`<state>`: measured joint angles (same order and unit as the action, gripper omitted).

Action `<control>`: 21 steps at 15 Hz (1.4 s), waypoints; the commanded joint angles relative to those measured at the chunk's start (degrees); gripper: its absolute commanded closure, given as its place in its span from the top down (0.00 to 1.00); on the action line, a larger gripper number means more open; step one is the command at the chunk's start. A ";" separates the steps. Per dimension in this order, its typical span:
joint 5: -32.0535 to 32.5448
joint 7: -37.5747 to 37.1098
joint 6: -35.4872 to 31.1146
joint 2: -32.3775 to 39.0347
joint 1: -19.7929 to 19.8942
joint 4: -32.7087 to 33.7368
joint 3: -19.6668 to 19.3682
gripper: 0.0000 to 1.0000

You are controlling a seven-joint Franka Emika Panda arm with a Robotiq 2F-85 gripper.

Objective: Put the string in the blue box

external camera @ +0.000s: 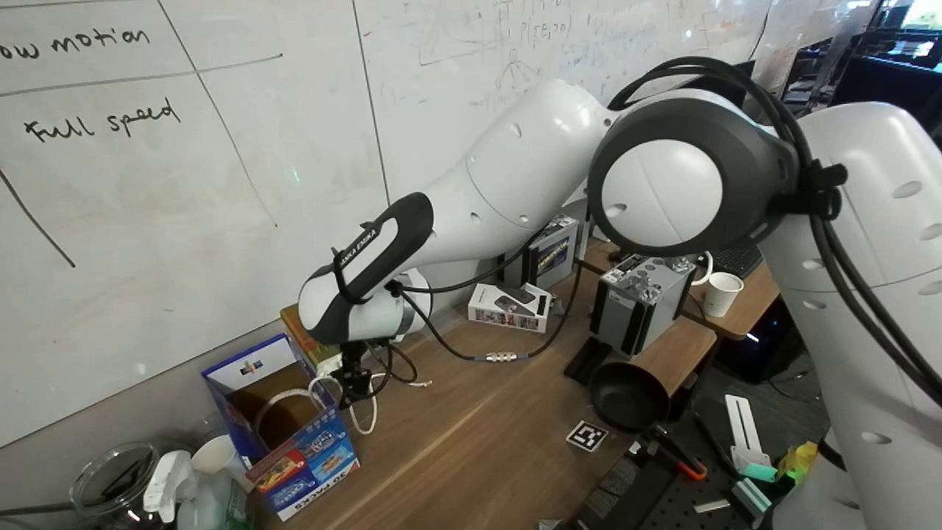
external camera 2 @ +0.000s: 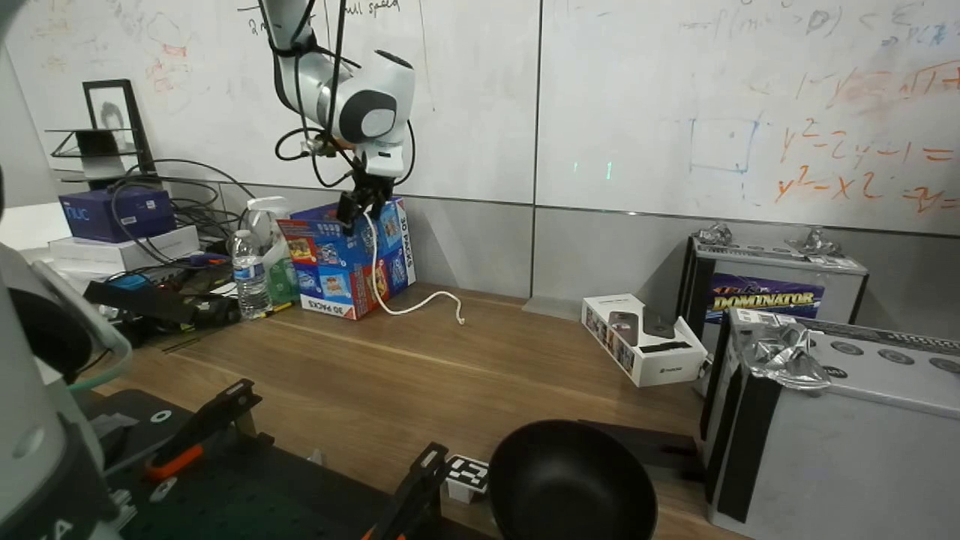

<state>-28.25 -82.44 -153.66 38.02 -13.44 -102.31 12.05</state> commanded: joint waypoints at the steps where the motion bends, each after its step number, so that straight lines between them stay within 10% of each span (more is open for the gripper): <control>1: -1.04 1.76 -4.40 -1.80 -0.24 -1.87 0.69 1.00; 20: -0.31 3.73 -7.87 -0.93 -0.31 -2.30 0.39 1.00; 21: -0.18 3.61 -7.91 -0.95 -0.44 -2.41 0.20 0.75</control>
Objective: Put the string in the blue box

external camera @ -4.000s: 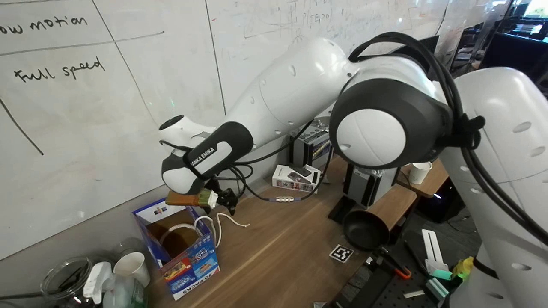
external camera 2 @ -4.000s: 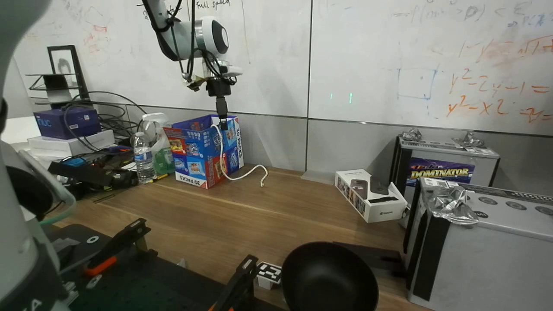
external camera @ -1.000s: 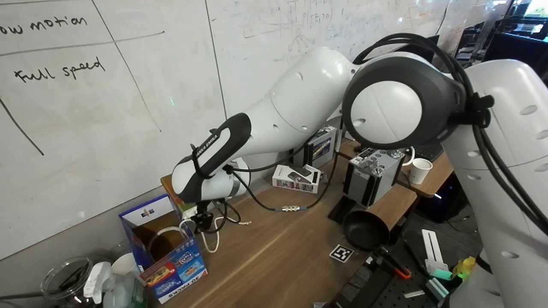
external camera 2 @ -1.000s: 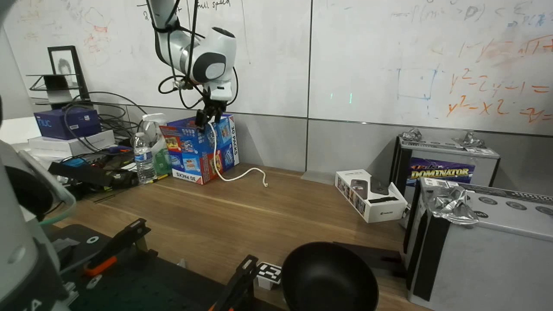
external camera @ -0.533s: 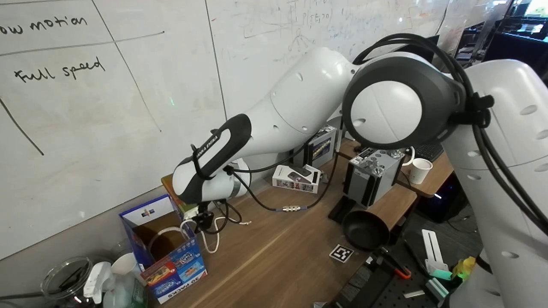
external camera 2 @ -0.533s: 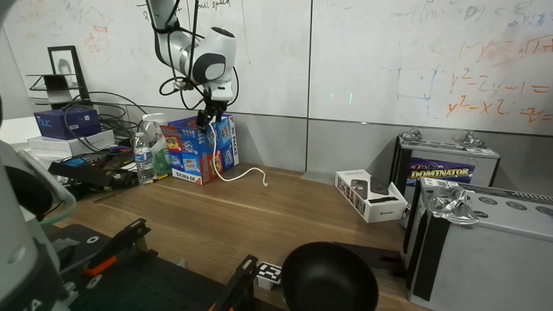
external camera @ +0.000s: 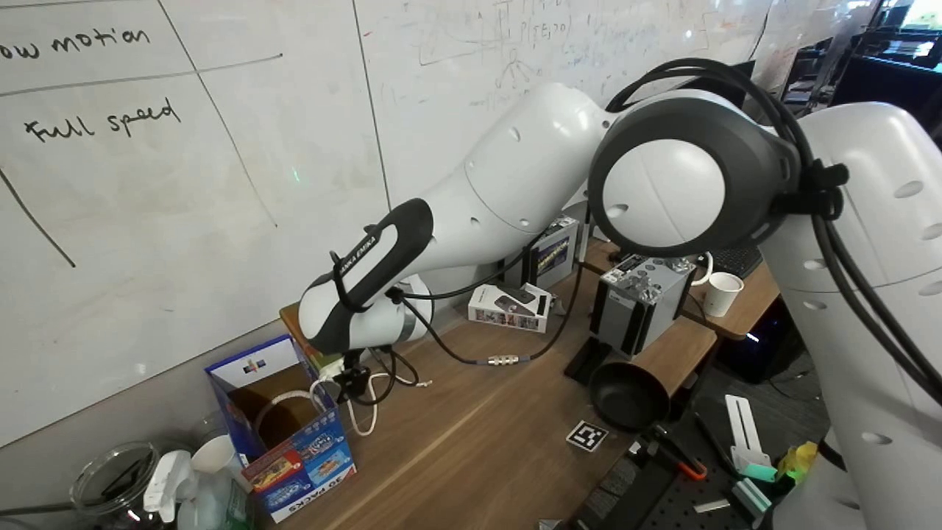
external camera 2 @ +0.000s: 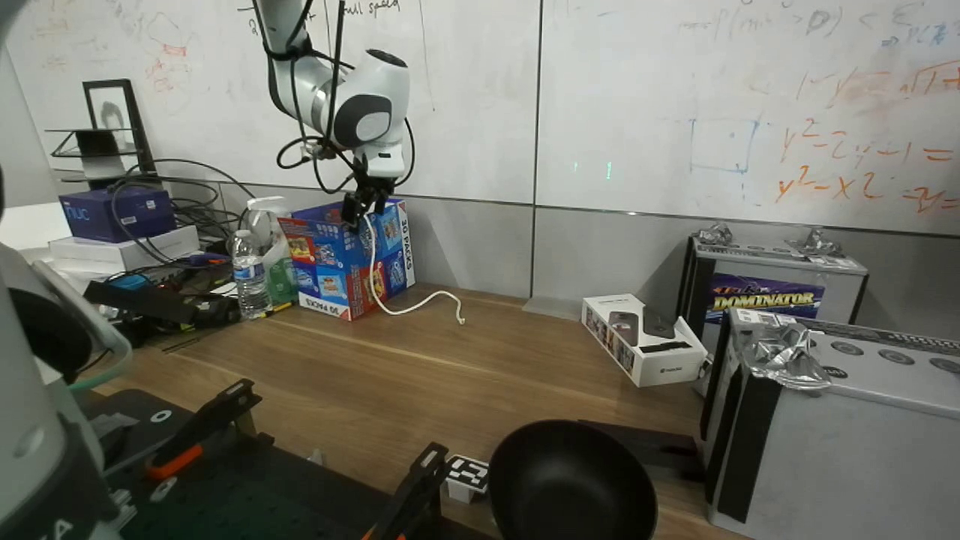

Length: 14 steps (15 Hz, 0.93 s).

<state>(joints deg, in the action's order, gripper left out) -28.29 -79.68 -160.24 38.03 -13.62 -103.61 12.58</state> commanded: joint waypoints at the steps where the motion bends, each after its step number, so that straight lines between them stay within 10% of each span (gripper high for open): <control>1: 0.22 0.73 -1.48 -1.02 -0.55 -1.27 -0.70 0.73; 10: 0.95 2.88 -0.55 -1.55 -0.25 -1.72 -0.69 0.03; 14: 0.80 4.67 -0.03 -3.71 -0.19 -2.69 -0.23 0.01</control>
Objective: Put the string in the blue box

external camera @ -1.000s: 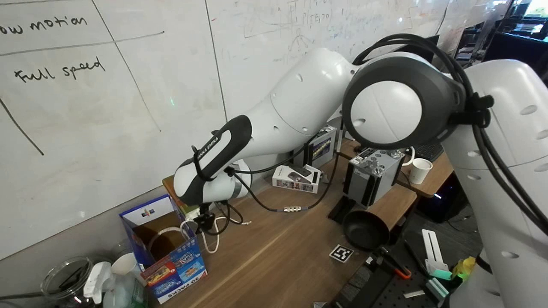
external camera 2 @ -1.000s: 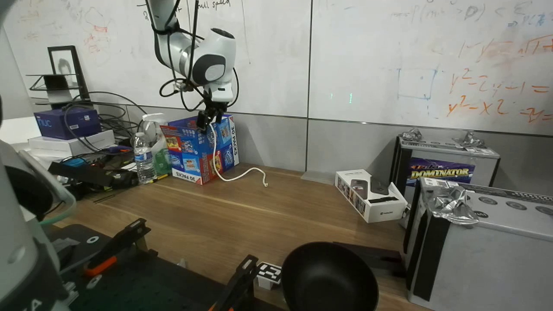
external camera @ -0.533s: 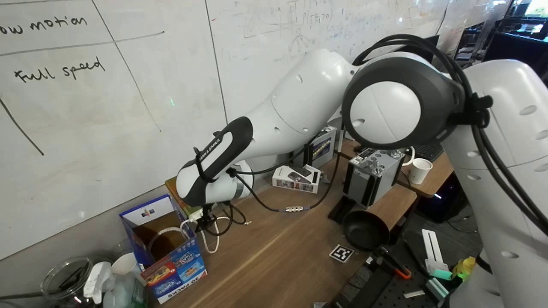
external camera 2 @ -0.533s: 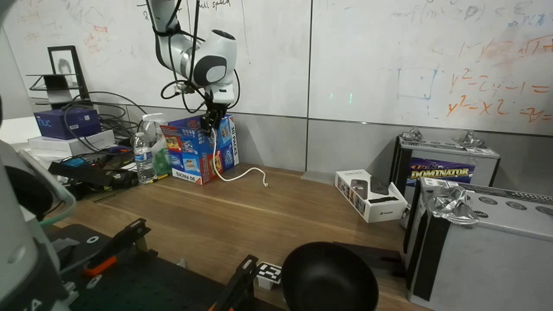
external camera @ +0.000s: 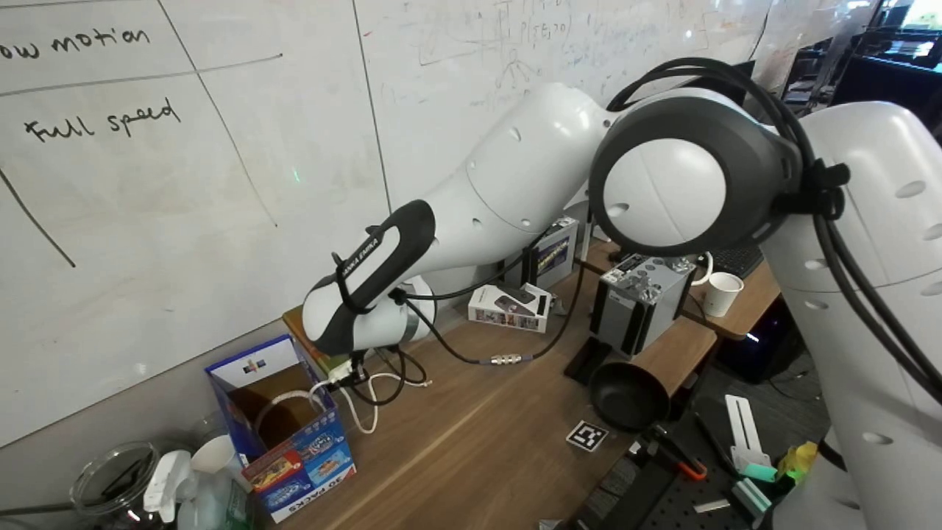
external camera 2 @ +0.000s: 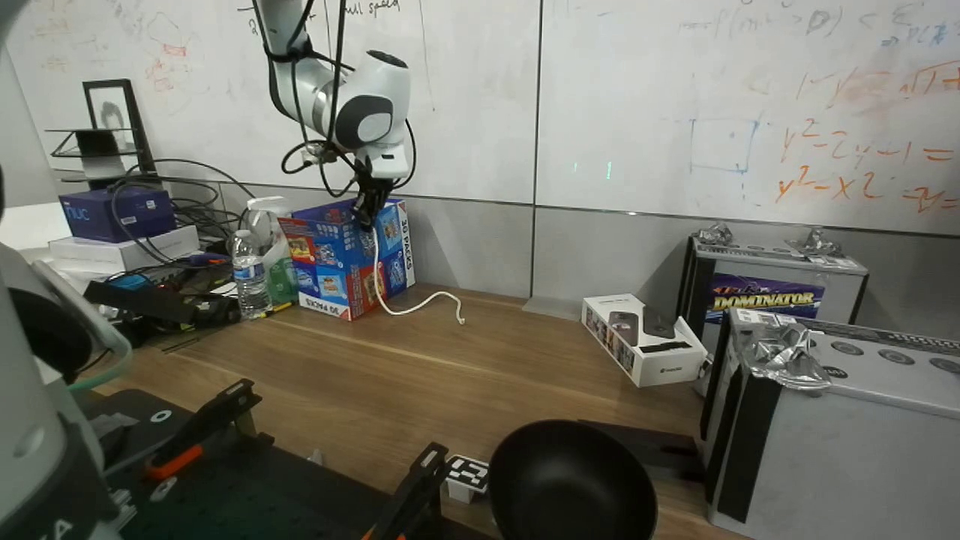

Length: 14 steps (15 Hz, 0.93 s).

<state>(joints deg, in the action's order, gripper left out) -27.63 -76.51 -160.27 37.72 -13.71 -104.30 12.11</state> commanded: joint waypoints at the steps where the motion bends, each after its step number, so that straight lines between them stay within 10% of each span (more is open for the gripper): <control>1: 0.20 1.72 0.03 -4.26 -0.23 -2.34 0.15 0.02; 8: 3.94 -0.38 0.94 -14.26 -3.99 -5.36 -2.33 0.02; 14: 22.51 -13.35 4.60 -21.60 -13.73 -3.52 -8.56 0.01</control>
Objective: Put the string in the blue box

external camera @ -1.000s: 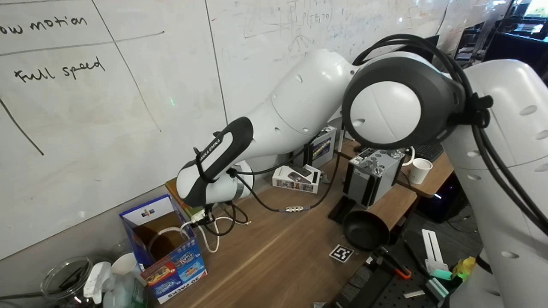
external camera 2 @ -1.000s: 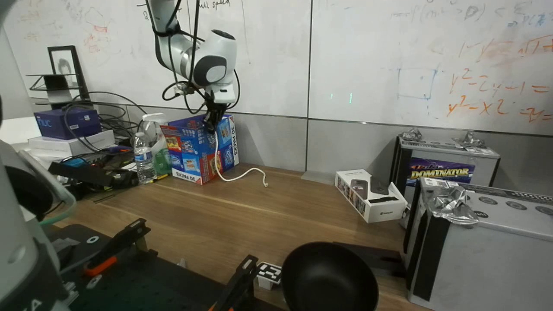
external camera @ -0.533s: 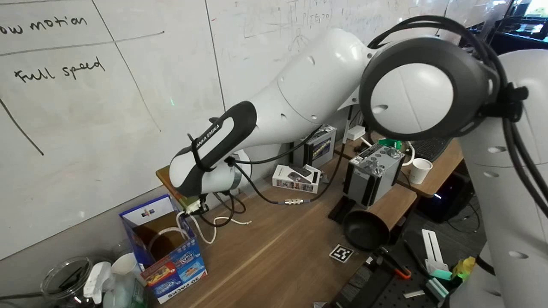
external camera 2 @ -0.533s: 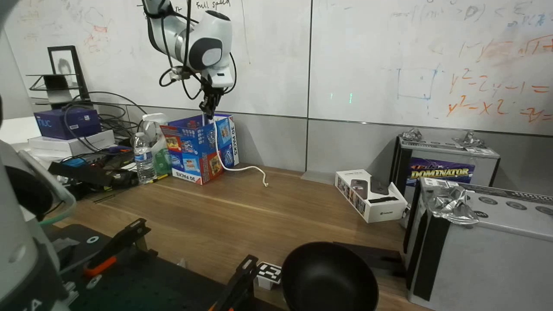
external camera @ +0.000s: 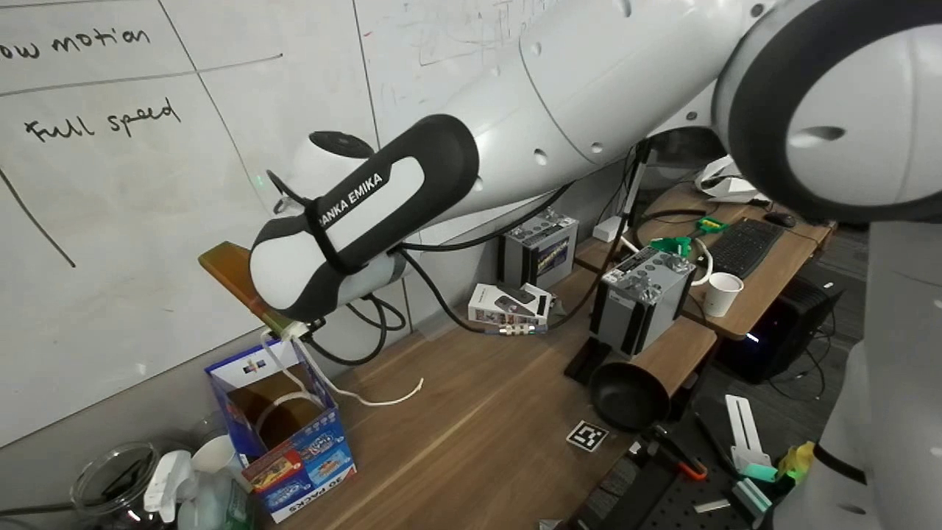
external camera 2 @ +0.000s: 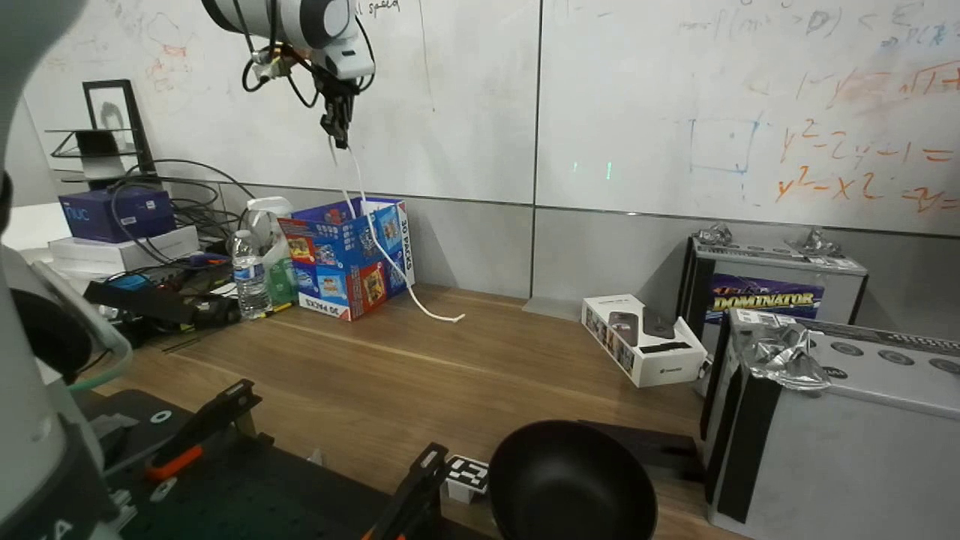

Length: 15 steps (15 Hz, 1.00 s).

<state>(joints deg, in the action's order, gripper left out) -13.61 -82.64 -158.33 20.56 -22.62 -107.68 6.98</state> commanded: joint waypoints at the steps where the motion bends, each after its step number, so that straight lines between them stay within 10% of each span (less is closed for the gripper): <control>1: 12.48 -10.26 4.51 -5.42 -5.93 1.13 -3.98 0.01; 15: 47.24 -31.01 37.00 1.08 -13.11 34.85 0.48 0.01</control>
<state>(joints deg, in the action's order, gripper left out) 29.18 -111.46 -127.61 17.31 -33.94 -82.80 7.74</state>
